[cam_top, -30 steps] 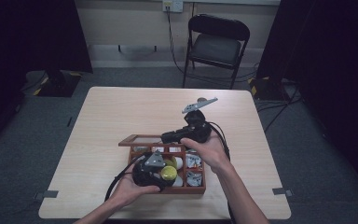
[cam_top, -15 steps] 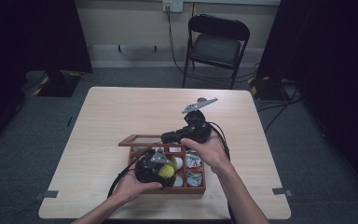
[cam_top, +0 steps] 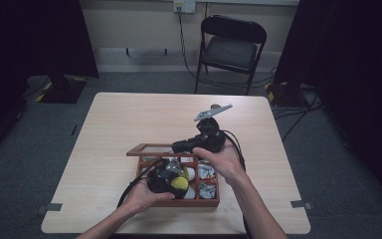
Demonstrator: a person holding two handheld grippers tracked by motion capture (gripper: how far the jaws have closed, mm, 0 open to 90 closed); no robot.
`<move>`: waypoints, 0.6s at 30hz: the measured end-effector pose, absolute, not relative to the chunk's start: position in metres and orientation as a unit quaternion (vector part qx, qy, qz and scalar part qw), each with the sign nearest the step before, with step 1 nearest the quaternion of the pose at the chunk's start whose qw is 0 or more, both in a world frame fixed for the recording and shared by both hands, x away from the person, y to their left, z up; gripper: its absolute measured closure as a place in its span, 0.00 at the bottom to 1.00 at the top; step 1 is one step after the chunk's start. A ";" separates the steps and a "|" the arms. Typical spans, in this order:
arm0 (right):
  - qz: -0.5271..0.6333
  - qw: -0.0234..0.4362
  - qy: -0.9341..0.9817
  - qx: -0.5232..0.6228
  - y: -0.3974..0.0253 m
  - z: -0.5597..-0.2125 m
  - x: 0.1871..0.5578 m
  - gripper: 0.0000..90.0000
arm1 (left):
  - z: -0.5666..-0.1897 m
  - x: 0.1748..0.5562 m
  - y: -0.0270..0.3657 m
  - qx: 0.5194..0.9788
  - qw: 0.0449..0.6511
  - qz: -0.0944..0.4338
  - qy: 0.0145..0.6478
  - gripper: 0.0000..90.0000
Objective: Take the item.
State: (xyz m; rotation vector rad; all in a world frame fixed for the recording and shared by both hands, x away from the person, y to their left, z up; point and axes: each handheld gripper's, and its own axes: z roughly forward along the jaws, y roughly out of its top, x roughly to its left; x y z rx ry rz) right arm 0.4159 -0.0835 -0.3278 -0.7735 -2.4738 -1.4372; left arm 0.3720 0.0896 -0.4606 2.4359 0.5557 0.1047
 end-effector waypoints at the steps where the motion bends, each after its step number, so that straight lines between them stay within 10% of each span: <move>1: -0.483 0.089 -0.831 -0.260 -0.083 -0.328 0.416 0.91 | -0.461 0.372 0.089 0.924 0.315 0.039 0.212 0.41; 18: -0.483 0.092 -0.830 -0.261 -0.084 -0.328 0.416 0.91 | -0.453 0.362 0.093 0.915 0.339 0.061 0.210 0.42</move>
